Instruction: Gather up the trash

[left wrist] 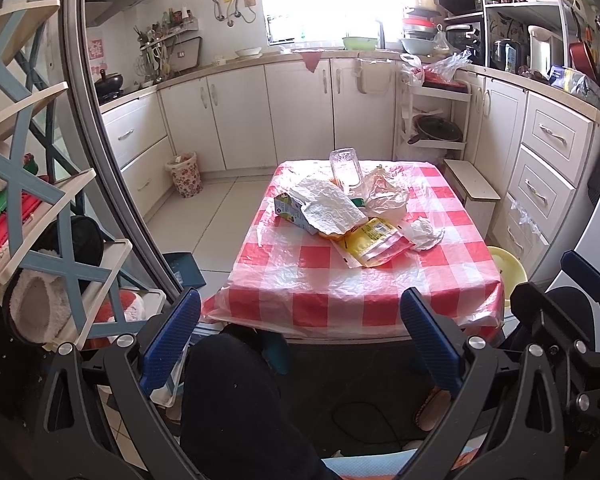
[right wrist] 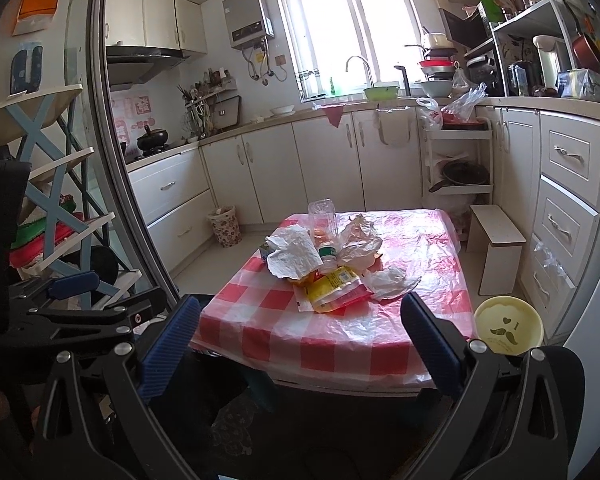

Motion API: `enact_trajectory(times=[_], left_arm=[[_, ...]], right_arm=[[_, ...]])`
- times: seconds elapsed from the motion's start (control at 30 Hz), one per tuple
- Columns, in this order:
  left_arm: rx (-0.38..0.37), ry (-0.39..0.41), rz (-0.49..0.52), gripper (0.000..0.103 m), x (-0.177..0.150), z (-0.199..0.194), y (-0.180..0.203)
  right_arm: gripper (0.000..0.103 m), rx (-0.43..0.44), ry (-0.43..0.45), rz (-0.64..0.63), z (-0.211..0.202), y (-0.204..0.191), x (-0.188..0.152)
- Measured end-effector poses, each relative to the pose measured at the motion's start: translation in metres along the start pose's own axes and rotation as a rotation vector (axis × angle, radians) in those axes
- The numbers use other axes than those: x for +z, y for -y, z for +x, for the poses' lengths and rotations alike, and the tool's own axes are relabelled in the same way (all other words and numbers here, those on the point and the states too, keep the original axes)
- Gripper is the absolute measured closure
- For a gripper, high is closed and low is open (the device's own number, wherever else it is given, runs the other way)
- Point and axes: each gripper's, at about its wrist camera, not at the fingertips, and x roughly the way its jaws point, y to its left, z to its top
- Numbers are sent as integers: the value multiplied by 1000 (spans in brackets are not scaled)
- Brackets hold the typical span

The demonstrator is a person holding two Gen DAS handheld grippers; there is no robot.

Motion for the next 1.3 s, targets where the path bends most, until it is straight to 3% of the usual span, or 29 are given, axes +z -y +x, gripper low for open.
enact_trajectory(times=[1.3], left_arm=[[0,-3,5,7,1,0,0]], right_arm=[[6,16,17,-1,5,-8,5]])
